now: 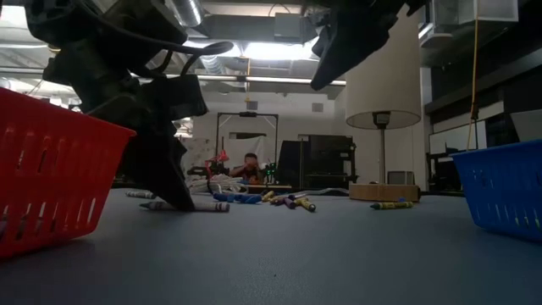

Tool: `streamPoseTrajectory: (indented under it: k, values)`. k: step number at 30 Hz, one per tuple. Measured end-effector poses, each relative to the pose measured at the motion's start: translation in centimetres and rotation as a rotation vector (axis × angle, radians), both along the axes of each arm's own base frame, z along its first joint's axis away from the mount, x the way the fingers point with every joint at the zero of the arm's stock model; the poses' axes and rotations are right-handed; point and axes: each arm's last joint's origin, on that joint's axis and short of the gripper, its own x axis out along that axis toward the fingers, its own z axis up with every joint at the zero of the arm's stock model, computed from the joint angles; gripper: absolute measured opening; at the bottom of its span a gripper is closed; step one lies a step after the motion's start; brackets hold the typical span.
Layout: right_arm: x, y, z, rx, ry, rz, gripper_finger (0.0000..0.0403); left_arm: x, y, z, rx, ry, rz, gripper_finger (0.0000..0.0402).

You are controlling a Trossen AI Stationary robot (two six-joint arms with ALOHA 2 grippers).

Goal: Sort crayons
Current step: Put the gray into the orange bin

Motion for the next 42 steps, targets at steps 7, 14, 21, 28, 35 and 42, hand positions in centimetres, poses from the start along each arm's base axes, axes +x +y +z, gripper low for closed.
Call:
streamPoseTrajectory:
  k: [7, 14, 21, 28, 35, 42]
  values:
    - [0.2, 0.0, 0.1, 0.005, -0.023, 0.000, 0.0003, 0.4, -0.1, 0.3, -0.012, -0.057, 0.003, 0.0009]
    - [0.7, 0.1, 0.5, 0.020, -0.089, -0.001, 0.0003, 1.7, -0.4, 1.4, -0.023, -0.111, 0.006, 0.0007]
    - [0.9, 0.2, 0.7, 0.017, -0.115, -0.009, 0.0020, 3.0, -0.7, 2.9, 0.018, -0.169, -0.031, 0.0009]
    - [1.1, 0.1, 0.9, -0.003, -0.145, -0.024, 0.0110, 4.4, -1.0, 4.7, 0.041, -0.233, -0.064, 0.0009]
    - [1.0, 0.2, 0.8, 0.025, -0.136, 0.001, 0.0143, 5.3, -1.3, 6.0, 0.044, -0.279, -0.067, 0.0010]
    - [0.6, 0.2, 0.5, 0.032, -0.074, 0.018, 0.0141, 6.1, -1.4, 7.1, 0.042, -0.319, -0.059, 0.0010]
